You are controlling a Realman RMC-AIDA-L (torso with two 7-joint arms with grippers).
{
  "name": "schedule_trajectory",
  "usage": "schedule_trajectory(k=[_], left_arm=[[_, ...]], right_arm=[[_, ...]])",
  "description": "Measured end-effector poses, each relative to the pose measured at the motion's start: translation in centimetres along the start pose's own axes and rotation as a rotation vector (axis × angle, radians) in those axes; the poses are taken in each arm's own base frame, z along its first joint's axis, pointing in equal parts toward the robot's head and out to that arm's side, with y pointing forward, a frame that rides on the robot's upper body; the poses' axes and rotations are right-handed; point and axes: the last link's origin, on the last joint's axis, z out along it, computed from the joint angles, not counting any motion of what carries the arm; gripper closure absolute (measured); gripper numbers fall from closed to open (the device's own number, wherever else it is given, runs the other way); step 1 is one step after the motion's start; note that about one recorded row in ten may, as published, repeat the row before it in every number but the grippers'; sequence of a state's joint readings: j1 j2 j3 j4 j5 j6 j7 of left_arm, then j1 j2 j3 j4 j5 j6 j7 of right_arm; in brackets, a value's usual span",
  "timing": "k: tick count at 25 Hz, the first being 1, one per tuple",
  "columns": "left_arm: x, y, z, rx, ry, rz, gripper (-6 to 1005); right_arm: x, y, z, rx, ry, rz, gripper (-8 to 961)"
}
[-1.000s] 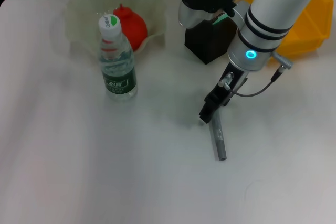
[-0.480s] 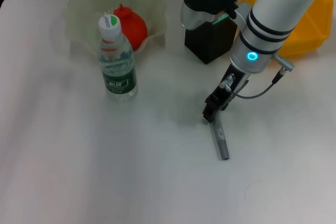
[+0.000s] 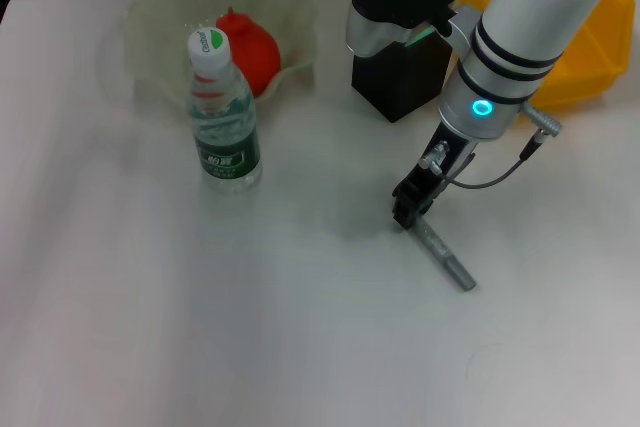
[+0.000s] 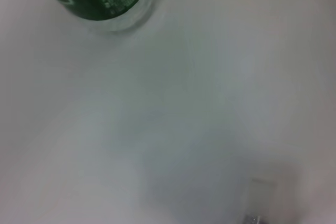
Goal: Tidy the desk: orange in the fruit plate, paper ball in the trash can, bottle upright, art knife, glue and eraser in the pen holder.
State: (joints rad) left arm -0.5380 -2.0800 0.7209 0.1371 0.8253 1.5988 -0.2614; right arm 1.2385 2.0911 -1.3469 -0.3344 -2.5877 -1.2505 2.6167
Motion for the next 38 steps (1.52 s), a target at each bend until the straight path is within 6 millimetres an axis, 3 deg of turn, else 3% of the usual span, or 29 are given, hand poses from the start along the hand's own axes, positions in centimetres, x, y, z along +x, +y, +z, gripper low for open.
schedule_trajectory(k=[9,18,20,26,28,29,30,32,33,34,35,38], left_arm=[[0.0,0.1,0.3,-0.004,0.005,-0.002,381],[0.0,0.2,0.4,-0.007,0.007,0.010,381],[0.1,0.2,0.4,-0.007,0.008,0.010,381],[0.2,0.2,0.6,-0.009,0.019,0.015,380],[0.3,0.1,0.7,-0.010,0.023,0.016,380],[0.3,0.1,0.8,-0.008,0.027,0.017,380],[0.3,0.1,0.8,-0.008,0.027,0.017,380],[0.4,0.1,1.1,-0.007,0.030,0.018,379],[0.4,0.1,1.1,-0.007,0.030,0.018,378],[0.4,0.1,1.3,-0.009,0.036,0.018,377],[0.4,0.1,1.3,-0.009,0.036,0.018,376],[0.6,0.2,1.8,-0.012,0.045,0.018,374]], right_arm=[[0.1,-0.3,0.0,0.001,-0.001,0.007,790],[0.9,-0.9,-0.4,-0.045,-0.028,0.051,804],[2.0,-2.2,-1.9,-0.121,-0.133,0.144,807],[4.4,-4.4,-3.3,-0.188,-0.242,0.270,806],[5.7,-5.6,-3.9,-0.241,-0.308,0.336,811],[7.3,-6.8,-4.8,-0.329,-0.421,0.393,814],[7.3,-6.8,-4.8,-0.329,-0.421,0.393,815],[9.2,-8.0,-6.3,-0.462,-0.656,0.426,816],[9.2,-8.0,-6.3,-0.462,-0.656,0.426,817],[10.3,-8.6,-6.9,-0.510,-0.806,0.419,818],[10.3,-8.6,-6.9,-0.510,-0.806,0.419,818],[12.0,-9.5,-7.7,-0.518,-1.103,0.380,820]])
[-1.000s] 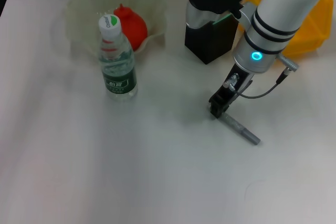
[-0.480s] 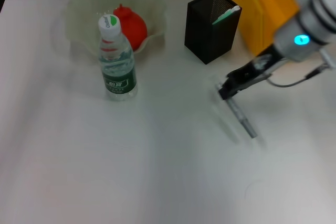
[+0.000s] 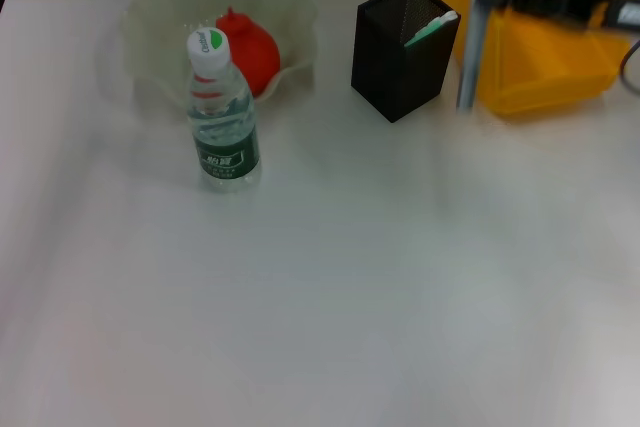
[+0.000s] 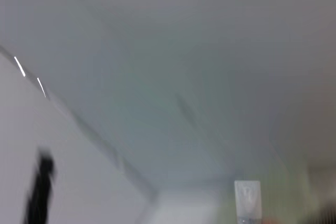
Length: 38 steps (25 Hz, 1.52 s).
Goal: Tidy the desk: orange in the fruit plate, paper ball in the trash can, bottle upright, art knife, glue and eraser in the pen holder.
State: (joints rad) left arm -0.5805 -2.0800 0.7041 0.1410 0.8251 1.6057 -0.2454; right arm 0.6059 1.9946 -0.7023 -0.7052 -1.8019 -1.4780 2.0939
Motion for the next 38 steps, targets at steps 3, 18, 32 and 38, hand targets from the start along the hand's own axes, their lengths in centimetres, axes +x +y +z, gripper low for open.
schedule_trajectory(k=[3,18,32,38], left_arm=[[0.1,0.1,0.7,-0.002,0.012,-0.003,371],[-0.3,0.6,0.9,-0.004,-0.003,-0.029,358],[-0.6,0.5,-0.6,0.006,-0.036,-0.029,345],[-0.7,0.5,-0.9,0.006,-0.042,-0.029,340]], right_arm=[[-0.1,-0.8,-1.3,-0.007,-0.292,-0.154,821],[-1.6,-2.6,5.0,0.211,-0.325,-0.437,822],[-1.4,-1.9,9.5,0.240,-0.247,-0.536,824],[-1.3,-1.7,10.1,0.237,-0.243,-0.539,823]])
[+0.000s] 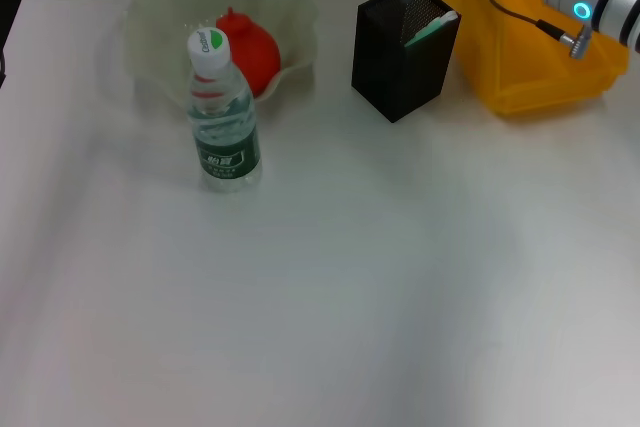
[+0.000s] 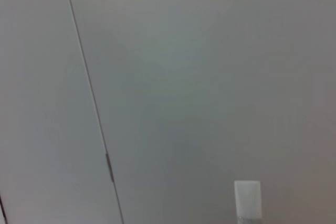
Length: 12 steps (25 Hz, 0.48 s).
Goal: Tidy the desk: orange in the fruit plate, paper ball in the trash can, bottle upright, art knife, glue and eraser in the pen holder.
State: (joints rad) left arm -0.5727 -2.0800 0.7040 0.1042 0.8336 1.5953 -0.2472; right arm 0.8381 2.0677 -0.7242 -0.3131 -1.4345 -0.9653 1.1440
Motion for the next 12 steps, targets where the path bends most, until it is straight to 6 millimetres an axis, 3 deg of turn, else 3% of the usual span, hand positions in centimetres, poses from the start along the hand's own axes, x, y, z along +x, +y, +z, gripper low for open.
schedule_trajectory(k=[10,12], left_arm=[[0.4,0.0,0.0,-0.011,0.025,0.004,331],[0.5,0.1,0.2,-0.014,0.031,0.003,329]], right_arm=[[0.9,0.5,-1.0,-0.026,-0.012,0.021,824],[1.0,0.4,-1.1,-0.027,-0.014,0.023,758]])
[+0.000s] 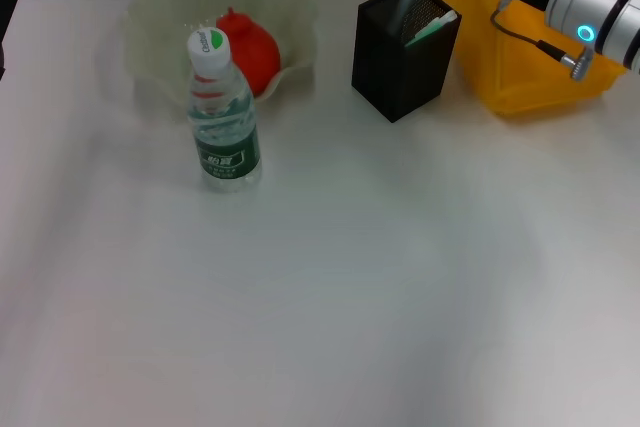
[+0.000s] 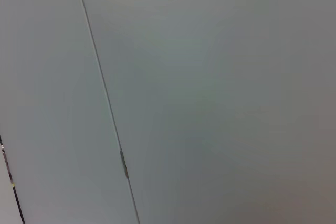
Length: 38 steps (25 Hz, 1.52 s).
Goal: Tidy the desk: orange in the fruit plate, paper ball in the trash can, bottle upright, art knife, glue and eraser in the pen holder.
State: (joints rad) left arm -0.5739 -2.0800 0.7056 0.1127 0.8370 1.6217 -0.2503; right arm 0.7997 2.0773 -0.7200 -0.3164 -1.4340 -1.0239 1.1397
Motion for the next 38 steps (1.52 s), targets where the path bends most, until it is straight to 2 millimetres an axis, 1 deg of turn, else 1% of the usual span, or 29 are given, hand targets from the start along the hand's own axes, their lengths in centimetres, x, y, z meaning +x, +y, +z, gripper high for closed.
schedule_trajectory(k=[3,5,6,7,8,9,10,11,12,13,14,15,16,17,19,20,21,22,23,24,25,26,27,28,31,33,35,36,38], left_arm=[[0.0,0.1,0.1,-0.009,0.004,-0.003,327],[0.0,0.1,0.1,-0.009,0.004,-0.003,325],[0.1,0.3,0.3,-0.017,0.007,-0.007,324],[0.1,0.3,0.3,-0.017,0.007,-0.007,323],[0.1,0.3,0.3,-0.017,0.007,-0.007,322],[0.1,0.3,0.3,-0.017,0.007,-0.007,321],[0.1,1.0,0.8,-0.062,0.012,-0.030,320],[0.1,1.6,1.4,-0.106,0.011,-0.068,319],[0.1,1.6,1.4,-0.106,0.011,-0.068,318],[0.0,2.0,2.1,-0.148,-0.003,-0.119,318],[-0.1,2.1,2.5,-0.175,-0.019,-0.155,317],[-0.2,2.2,3.0,-0.202,-0.040,-0.191,316],[-0.4,2.7,4.3,-0.276,-0.096,-0.281,315],[-0.4,2.7,4.3,-0.276,-0.096,-0.281,314],[-0.5,3.4,5.0,-0.328,-0.137,-0.326,312],[-0.5,3.8,5.5,-0.364,-0.167,-0.358,311],[-0.3,4.6,6.4,-0.435,-0.213,-0.410,310],[-0.3,4.6,6.4,-0.435,-0.213,-0.410,310],[-0.2,4.9,6.8,-0.464,-0.242,-0.432,309],[-0.1,5.0,7.1,-0.482,-0.268,-0.450,308],[-0.3,5.1,7.3,-0.503,-0.327,-0.486,307],[-0.5,5.3,7.3,-0.527,-0.384,-0.518,306],[-0.5,5.3,7.3,-0.527,-0.384,-0.518,293],[-0.6,5.6,7.2,-0.551,-0.416,-0.536,281],[-0.5,6.6,6.7,-0.655,-0.498,-0.580,243],[-0.4,6.8,6.5,-0.680,-0.518,-0.594,218],[0.1,7.4,5.6,-0.770,-0.558,-0.637,193],[0.1,7.4,5.6,-0.770,-0.558,-0.637,180],[0.9,7.9,4.3,-0.856,-0.528,-0.670,155]], right_arm=[[0.2,0.0,-0.3,-0.003,-0.003,0.005,658],[0.3,0.1,-0.7,-0.015,-0.011,0.010,544],[0.4,0.3,-1.6,-0.038,-0.041,0.023,487],[0.4,0.3,-1.6,-0.038,-0.041,0.023,483],[0.4,0.3,-2.3,-0.049,-0.064,0.032,480],[0.4,0.3,-3.1,-0.059,-0.094,0.041,476],[0.3,0.3,-4.0,-0.067,-0.128,0.052,472],[0.3,0.1,-6.3,-0.069,-0.207,0.078,469],[0.3,0.1,-6.3,-0.069,-0.207,0.078,465],[0.5,0.1,-9.3,-0.072,-0.290,0.106,461],[0.5,0.1,-9.3,-0.072,-0.290,0.106,458],[0.7,0.1,-10.5,-0.076,-0.315,0.115,454],[0.8,0.2,-12.7,-0.099,-0.343,0.125,450],[0.8,0.2,-12.7,-0.099,-0.343,0.125,447],[0.9,0.2,-14.8,-0.125,-0.345,0.137,439],[0.9,0.2,-15.4,-0.135,-0.343,0.144,436],[0.8,0.0,-17.4,-0.155,-0.327,0.176,432],[0.8,0.0,-17.4,-0.155,-0.327,0.176,428],[0.7,-0.1,-18.9,-0.187,-0.290,0.202,425],[0.7,-0.1,-18.9,-0.187,-0.290,0.202,421],[0.7,0.0,-19.5,-0.210,-0.258,0.210,417],[0.8,0.2,-19.7,-0.266,-0.168,0.222,414],[1.0,0.4,-19.7,-0.294,-0.116,0.226,410],[1.0,0.4,-19.7,-0.294,-0.116,0.226,377],[1.9,0.9,-18.7,-0.369,0.046,0.218,277],[2.0,1.0,-18.5,-0.381,0.071,0.212,210],[2.0,1.1,-18.2,-0.398,0.099,0.194,209],[1.9,1.1,-18.0,-0.409,0.107,0.173,209],[1.7,1.1,-18.0,-0.415,0.106,0.163,209]])
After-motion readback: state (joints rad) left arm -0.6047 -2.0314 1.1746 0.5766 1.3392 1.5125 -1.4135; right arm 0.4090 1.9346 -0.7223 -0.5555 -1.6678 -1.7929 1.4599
